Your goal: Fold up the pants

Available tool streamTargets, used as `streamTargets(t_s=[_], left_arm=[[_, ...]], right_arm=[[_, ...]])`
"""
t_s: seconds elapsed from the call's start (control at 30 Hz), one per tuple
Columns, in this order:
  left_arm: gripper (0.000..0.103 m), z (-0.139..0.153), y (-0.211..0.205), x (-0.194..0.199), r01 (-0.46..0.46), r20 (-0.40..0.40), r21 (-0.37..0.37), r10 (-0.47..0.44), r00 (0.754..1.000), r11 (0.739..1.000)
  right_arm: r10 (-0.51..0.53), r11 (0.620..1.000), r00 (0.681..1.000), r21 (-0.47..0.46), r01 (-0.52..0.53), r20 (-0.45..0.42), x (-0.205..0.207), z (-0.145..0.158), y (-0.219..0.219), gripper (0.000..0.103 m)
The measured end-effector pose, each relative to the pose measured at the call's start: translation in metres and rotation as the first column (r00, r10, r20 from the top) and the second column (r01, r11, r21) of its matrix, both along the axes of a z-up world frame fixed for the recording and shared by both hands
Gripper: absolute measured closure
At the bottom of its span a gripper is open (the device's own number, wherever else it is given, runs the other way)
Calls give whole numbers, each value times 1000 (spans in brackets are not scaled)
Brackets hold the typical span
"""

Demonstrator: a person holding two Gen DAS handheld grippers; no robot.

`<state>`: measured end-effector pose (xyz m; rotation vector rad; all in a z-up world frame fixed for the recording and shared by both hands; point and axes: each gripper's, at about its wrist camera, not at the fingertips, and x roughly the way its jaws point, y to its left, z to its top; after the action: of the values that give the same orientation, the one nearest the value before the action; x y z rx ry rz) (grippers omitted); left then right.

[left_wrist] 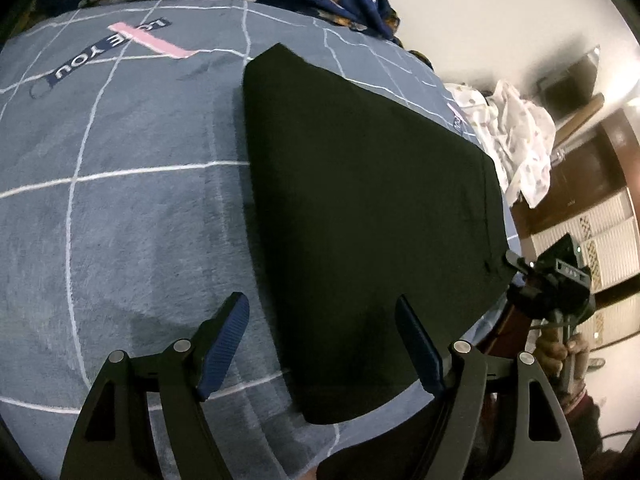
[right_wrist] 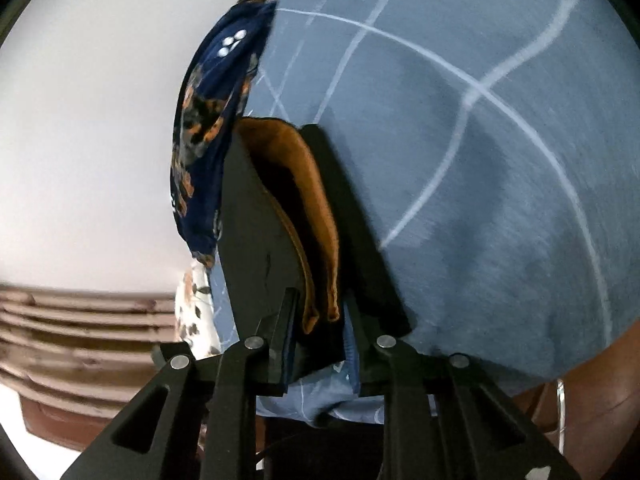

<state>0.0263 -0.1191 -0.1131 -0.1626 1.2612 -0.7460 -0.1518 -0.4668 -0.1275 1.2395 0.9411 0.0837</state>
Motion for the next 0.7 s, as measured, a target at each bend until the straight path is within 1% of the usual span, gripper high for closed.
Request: streamTargets(t_s=[0.03, 0.1, 0.17, 0.23, 0.3, 0.43, 0.5, 0.6, 0.7], left_arm=[[27, 1, -1, 0, 2, 4, -3, -2, 1000, 1000], [27, 2, -3, 0, 6, 5, -11, -6, 1000, 1000], [27, 0, -2, 0, 12, 7, -14, -12, 1000, 1000], [27, -2, -3, 0, 16, 3, -11, -16, 1000, 1000], [27, -3, -2, 1, 20, 6, -17, -20, 1000, 1000], [27, -4, 1, 3, 30, 2, -33, -30, 1000, 999], [27, -6, 2, 6, 32, -5, -50, -32, 999, 998], [27, -8, 4, 10, 42, -23, -96, -45, 999, 995], [27, -10, 4, 15, 53, -51, -158, -62, 997, 986]], right_arm=[[3, 1000, 1000, -12, -3, -5, 0, 0, 1, 78], [5, 1000, 1000, -27, -5, -4, 1, 1, 0, 76], [2, 997, 1000, -79, -4, -15, 2, 7, -3, 70], [3, 994, 1000, -107, -4, -7, 4, 11, -8, 61], [1, 991, 1000, -133, -3, -14, 6, 11, -13, 56], [29, 993, 999, -116, -32, -31, 19, 2, -18, 54], [66, 992, 998, -105, -68, -25, 28, -2, -16, 53], [112, 988, 993, -106, -114, -24, 39, -5, -13, 52], [163, 983, 987, -87, -163, -10, 50, -6, -12, 51]])
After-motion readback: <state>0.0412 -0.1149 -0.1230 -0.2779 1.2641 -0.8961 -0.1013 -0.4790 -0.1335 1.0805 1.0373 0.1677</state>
